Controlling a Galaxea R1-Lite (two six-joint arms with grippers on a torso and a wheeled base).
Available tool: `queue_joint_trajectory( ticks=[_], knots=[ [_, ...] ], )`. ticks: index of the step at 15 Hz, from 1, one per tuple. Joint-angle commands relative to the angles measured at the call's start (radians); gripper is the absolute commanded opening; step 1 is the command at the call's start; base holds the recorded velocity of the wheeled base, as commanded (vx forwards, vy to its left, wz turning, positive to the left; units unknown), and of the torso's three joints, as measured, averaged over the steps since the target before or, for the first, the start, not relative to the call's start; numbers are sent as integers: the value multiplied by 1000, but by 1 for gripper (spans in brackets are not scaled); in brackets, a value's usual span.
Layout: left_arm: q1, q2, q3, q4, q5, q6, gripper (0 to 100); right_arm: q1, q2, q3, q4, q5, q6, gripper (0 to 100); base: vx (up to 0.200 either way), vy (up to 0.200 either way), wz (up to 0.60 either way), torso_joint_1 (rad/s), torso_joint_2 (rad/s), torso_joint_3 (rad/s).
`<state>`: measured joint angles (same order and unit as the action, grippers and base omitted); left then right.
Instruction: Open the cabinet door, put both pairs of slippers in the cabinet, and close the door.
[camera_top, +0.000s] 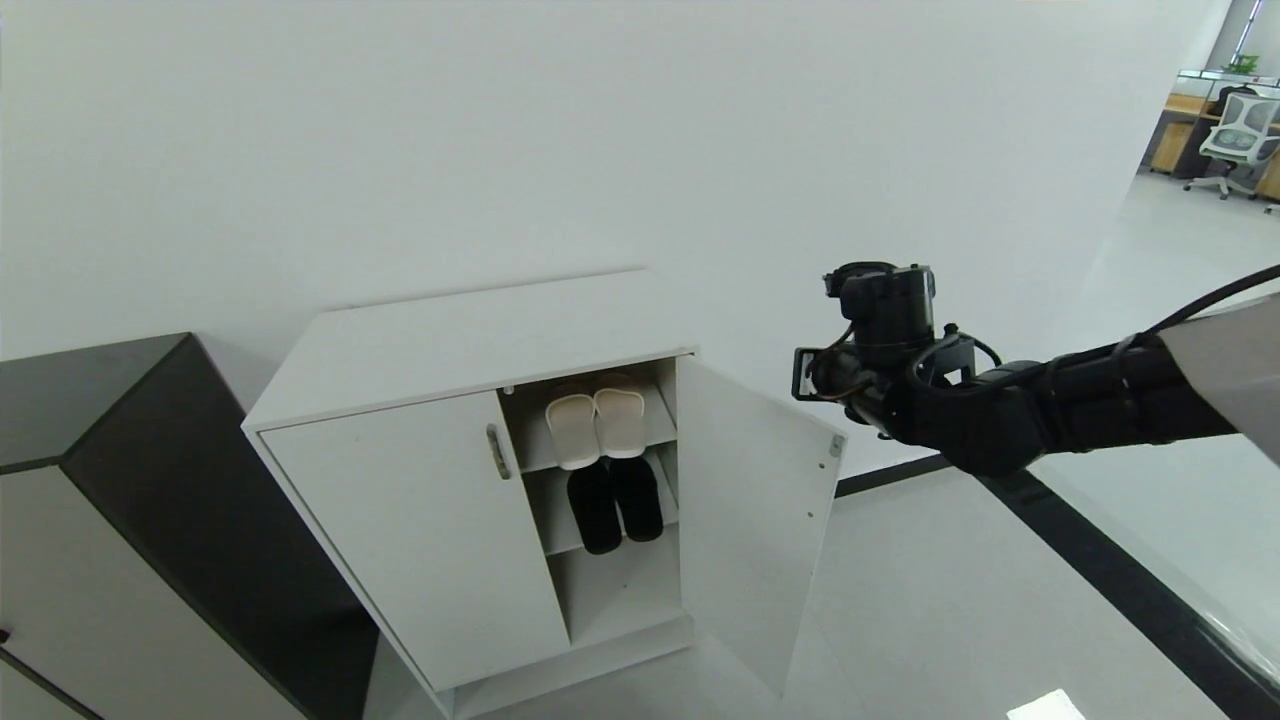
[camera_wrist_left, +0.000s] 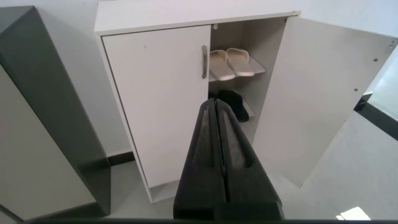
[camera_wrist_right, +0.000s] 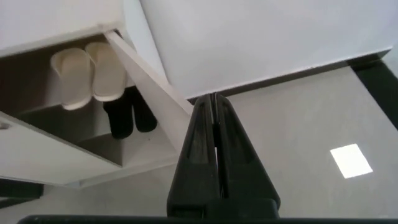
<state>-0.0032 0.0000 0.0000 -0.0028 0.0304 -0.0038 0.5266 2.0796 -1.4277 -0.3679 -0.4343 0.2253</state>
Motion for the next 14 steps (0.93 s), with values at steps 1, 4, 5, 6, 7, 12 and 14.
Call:
queue_joint_trajectory(
  ticks=[1,4,5,6,7,12,14],
  knots=[
    [0,0,0,0,0,1,0,-27,80,-48,-3,2,0,0,0,0,0,0,0,0],
    [0,2,0,0,0,1,0,-42,142,-85,6,23,0,0,0,0,0,0,0,0],
    [0,2,0,0,0,1,0,-42,154,-89,6,23,2,0,0,0,0,0,0,0],
    [0,2,0,0,2,1,0,-42,166,-89,4,23,3,0,0,0,0,0,0,0],
    [0,2,0,0,2,1,0,-42,175,-89,4,23,3,0,0,0,0,0,0,0],
    [0,2,0,0,2,1,0,-40,198,-91,3,23,12,0,0,0,0,0,0,0],
    [0,2,0,0,2,1,0,-39,197,-85,6,23,12,0,0,0,0,0,0,0]
  ],
)
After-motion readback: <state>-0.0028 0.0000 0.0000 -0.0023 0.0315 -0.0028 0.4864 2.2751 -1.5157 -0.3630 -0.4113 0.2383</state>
